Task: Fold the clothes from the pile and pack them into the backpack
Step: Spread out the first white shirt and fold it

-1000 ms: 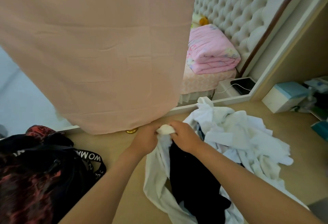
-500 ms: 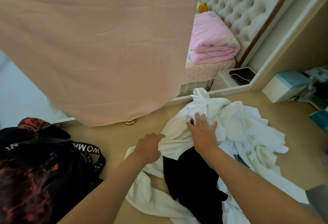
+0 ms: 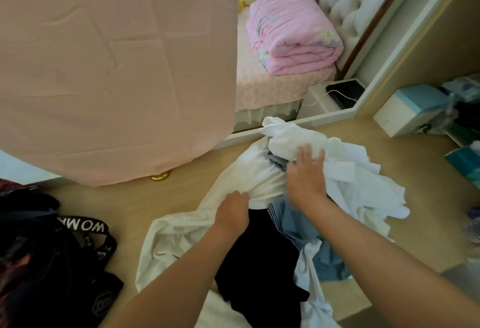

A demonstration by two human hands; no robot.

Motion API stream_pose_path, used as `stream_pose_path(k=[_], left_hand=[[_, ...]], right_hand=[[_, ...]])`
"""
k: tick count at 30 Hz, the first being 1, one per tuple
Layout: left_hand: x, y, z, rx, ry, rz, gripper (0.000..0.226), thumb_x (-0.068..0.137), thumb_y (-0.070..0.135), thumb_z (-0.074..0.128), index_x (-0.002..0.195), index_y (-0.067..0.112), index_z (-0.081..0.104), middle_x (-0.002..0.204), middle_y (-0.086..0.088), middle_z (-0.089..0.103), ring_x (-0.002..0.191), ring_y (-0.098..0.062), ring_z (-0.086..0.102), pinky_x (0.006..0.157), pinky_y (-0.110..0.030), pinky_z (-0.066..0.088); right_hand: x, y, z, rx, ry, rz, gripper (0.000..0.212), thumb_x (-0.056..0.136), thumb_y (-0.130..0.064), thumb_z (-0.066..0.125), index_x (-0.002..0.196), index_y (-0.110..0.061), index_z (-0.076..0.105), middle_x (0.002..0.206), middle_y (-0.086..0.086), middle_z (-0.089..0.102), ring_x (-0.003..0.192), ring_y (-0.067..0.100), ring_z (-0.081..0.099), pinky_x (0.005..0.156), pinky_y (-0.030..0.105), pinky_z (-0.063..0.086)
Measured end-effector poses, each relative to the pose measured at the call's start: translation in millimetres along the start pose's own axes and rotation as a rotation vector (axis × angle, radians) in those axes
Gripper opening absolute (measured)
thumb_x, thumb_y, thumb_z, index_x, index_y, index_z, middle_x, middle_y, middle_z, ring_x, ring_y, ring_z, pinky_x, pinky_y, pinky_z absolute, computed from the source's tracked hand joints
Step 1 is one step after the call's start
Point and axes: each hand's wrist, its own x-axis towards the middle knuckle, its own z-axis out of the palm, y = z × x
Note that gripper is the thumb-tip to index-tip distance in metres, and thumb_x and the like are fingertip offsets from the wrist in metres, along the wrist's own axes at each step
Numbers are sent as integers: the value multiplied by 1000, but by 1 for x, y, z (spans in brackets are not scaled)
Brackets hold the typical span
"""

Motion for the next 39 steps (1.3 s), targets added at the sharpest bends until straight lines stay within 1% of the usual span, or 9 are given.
stream_pose_path(k=[4,7,11,15,22,27,33,37,39], left_hand=[[-1,9,-38,-194,82,-24,16,96,11,40,101,10,55,106,-13,65,99,-30,61,81,-34,42],[-11,4,-83,-261,205,-88,25,97,8,37,100,5,62,104,-16,67,100,-34,61,81,-32,40],[-36,-41,-144,-604,514,-332,32,93,3,41,104,5,70,109,-15,68,104,-32,60,91,-33,44],[-75,-74,-156,-876,472,-300,31,85,-1,40,65,8,61,65,-1,59,66,-22,53,62,-31,42],[-111,-116,-152,-598,528,-292,21,87,8,45,72,12,59,65,5,59,65,-18,54,58,-33,40],[-127,-118,-154,-329,300,6,70,82,18,64,144,31,35,137,18,35,128,-10,30,106,-29,29],[-130,-125,-152,-455,385,84,31,94,3,49,113,26,59,98,12,63,84,-4,56,71,-21,37],[-138,-159,-145,-576,288,-34,41,90,-4,38,89,30,59,83,1,65,79,-15,58,66,-29,40],[-141,-164,-142,-621,297,-84,41,89,-4,36,89,29,62,85,-2,65,81,-22,58,68,-31,42]], right_hand=[[-8,-40,19,274,25,-338,105,78,-59,59,158,-19,3,164,19,2,149,37,7,115,63,5],[-9,-36,26,188,-24,-215,112,83,-49,64,152,-19,-19,158,17,21,137,34,31,115,58,19],[2,-5,10,36,-123,-78,97,87,-50,58,155,-22,-3,146,14,33,134,32,33,110,62,20],[5,-24,-19,187,-66,-99,83,77,-62,61,145,-31,24,134,18,39,124,36,35,104,58,21],[-8,-100,-79,247,129,-73,27,91,-23,50,111,-20,68,132,13,48,125,36,38,103,52,18],[-23,-151,-150,971,235,-235,18,85,-14,52,98,-14,65,105,7,65,94,28,58,77,37,46],[-30,-166,-150,1318,92,-291,13,89,-25,63,80,-27,54,84,-6,60,78,18,56,70,41,48],[-29,-153,-102,824,-107,-362,60,75,-51,70,128,-34,51,129,-6,53,116,18,49,99,45,38],[-28,-148,-85,700,-134,-275,43,89,-43,58,130,-33,52,129,-3,56,122,22,48,104,49,30]])
